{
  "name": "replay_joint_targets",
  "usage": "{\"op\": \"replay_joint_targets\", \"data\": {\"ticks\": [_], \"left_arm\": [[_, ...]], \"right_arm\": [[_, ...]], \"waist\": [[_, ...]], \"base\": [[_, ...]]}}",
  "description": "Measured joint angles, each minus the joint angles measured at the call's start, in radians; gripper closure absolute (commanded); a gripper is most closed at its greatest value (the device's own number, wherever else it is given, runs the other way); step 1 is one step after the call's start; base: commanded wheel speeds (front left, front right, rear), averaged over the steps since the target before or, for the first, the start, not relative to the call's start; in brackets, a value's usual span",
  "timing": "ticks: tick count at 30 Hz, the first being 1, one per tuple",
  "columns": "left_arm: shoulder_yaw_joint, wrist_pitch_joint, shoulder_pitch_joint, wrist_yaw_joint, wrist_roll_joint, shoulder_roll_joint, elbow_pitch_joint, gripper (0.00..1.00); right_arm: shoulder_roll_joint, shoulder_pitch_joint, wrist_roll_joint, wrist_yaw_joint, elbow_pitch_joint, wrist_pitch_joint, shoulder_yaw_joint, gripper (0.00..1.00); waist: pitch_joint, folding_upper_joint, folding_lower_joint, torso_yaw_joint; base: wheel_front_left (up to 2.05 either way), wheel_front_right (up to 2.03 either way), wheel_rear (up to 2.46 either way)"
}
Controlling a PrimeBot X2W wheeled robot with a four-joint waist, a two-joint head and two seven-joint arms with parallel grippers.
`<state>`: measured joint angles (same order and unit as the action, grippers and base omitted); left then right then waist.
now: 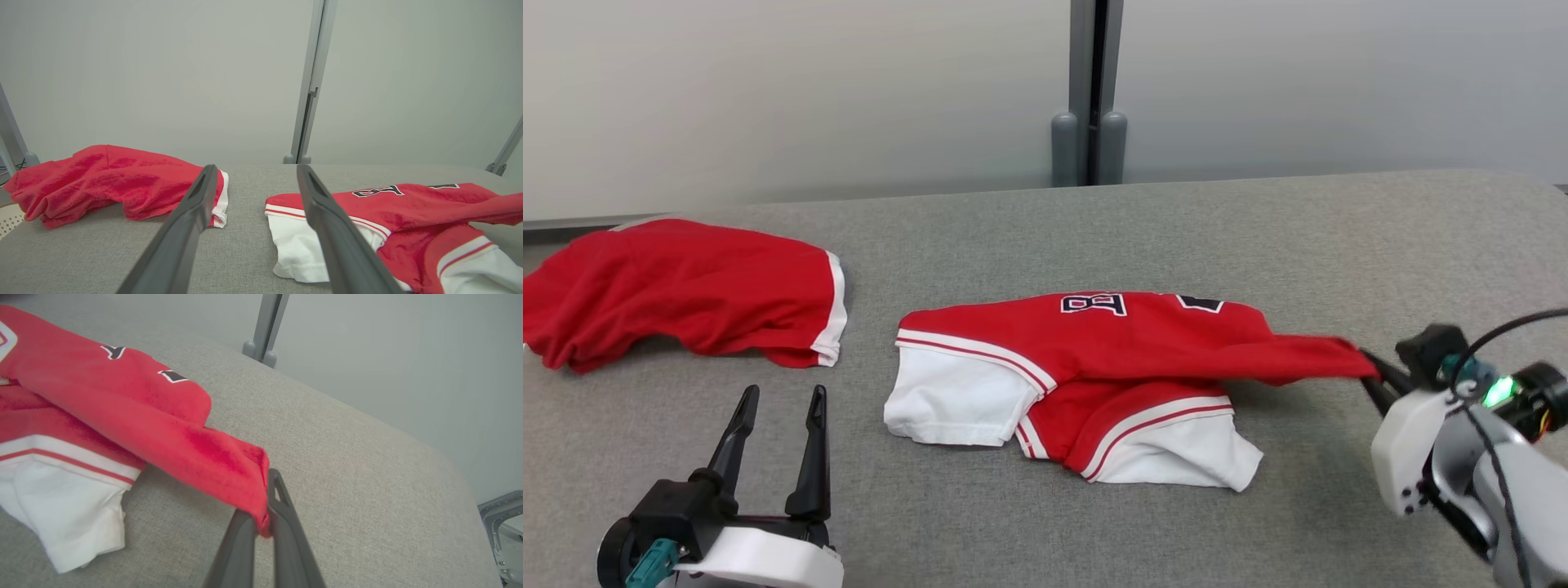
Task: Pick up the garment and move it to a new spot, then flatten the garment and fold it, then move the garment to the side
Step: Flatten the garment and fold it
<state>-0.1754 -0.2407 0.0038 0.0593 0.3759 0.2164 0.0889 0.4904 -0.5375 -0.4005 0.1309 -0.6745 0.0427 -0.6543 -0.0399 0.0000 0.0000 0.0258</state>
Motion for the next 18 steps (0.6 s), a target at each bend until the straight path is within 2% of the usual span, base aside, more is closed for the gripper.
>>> {"op": "replay_joint_targets", "data": {"ticks": [5,6,7,8,12,18], "left_arm": [[0.001,0.003,0.015,0.004,0.005,0.002,-0.007,0.00],[0.001,0.003,0.015,0.005,0.006,0.003,-0.008,0.00],[0.000,0.004,0.015,0.005,0.006,0.003,-0.008,0.00],[-0.001,0.004,0.015,0.005,0.006,0.003,-0.010,0.00],[-0.001,0.004,0.016,0.010,0.012,0.006,-0.010,0.00],[0.010,0.004,0.037,0.021,0.021,0.015,-0.012,0.00]], "right_arm": [[-0.047,0.157,0.032,0.000,0.068,0.041,0.068,1.00],[-0.056,0.183,0.036,0.000,0.076,0.052,0.085,0.76],[-0.066,0.208,0.041,0.000,0.082,0.060,0.103,0.47],[-0.077,0.228,0.044,0.000,0.088,0.067,0.124,0.00],[-0.121,0.283,0.077,0.000,0.122,0.089,0.200,0.00],[-0.143,0.348,0.133,0.000,0.232,0.114,0.342,0.00]], "waist": [[0.019,0.0000,0.0000,-0.034],[0.021,0.0000,0.0000,-0.039],[0.021,0.0000,0.0000,-0.042],[0.021,0.0000,0.0000,-0.045],[0.025,0.0000,-0.0001,-0.050],[0.047,0.0000,0.0000,-0.054]], "base": [[0.00,0.00,0.00],[0.00,0.00,0.00],[0.00,0.00,0.00],[0.00,0.00,0.00],[0.00,0.00,0.00],[0.00,0.00,0.00]]}}
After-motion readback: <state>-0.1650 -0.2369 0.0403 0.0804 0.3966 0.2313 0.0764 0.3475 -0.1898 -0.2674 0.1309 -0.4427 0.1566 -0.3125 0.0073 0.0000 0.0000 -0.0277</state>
